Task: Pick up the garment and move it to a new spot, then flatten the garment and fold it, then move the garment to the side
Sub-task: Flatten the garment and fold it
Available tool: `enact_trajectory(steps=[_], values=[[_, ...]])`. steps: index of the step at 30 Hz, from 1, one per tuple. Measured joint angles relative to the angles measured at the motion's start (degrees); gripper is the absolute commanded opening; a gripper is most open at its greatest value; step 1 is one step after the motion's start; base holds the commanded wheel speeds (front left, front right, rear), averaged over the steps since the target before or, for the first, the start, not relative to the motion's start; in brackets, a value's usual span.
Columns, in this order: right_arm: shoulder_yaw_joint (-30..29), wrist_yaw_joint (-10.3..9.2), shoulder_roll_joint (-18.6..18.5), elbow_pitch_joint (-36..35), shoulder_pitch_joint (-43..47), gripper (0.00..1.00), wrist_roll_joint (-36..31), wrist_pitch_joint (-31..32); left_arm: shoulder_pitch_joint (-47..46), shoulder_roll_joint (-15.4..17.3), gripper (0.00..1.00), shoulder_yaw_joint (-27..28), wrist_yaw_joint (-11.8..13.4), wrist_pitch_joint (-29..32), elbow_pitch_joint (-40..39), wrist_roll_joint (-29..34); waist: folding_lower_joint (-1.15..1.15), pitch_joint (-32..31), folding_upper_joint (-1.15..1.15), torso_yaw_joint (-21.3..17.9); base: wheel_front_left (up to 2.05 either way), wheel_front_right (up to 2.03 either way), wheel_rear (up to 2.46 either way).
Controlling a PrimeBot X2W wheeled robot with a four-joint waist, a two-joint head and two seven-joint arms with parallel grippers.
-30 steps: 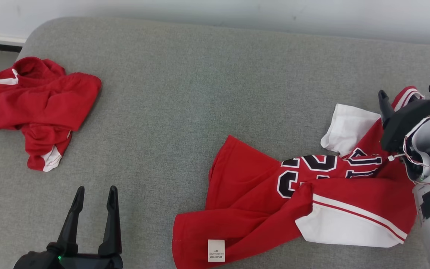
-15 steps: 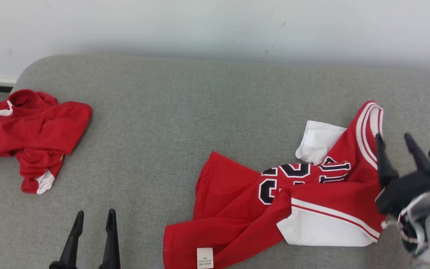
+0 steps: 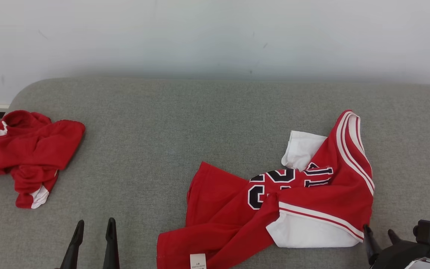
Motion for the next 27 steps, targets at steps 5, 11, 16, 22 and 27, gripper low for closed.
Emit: enact_trajectory(steps=[5,11,16,22,27], values=[[-0.3,0.0,0.8,-0.8,0.2,1.0,0.7,5.0,-0.1,0.4,1.0,-0.3,0.0,0.0,0.0,-0.3,0.01,0.7,0.0,0.3,0.0,0.0,0.0],[0.2,0.0,1.3,-0.9,0.2,1.0,0.7,8.4,-0.4,0.7,1.0,-0.5,0.0,0.0,0.1,-0.7,0.01,1.5,0.0,1.2,0.0,0.0,0.0],[0.4,0.0,1.4,-1.0,0.2,0.72,-0.5,10.1,-0.6,0.9,1.0,-0.5,0.0,0.0,0.2,-0.8,0.01,2.0,0.01,1.7,0.0,0.0,0.0],[0.2,0.0,1.5,-2.1,-0.1,0.0,-0.8,8.6,-0.8,1.1,1.0,-0.8,0.0,0.0,0.7,-1.0,0.01,2.0,0.01,1.9,0.0,0.0,0.0],[-0.8,0.0,1.5,-6.9,1.2,0.0,0.5,8.9,-0.4,1.2,1.0,-0.6,0.0,0.0,0.9,-1.0,0.01,1.3,0.01,1.4,0.0,0.0,0.0]])
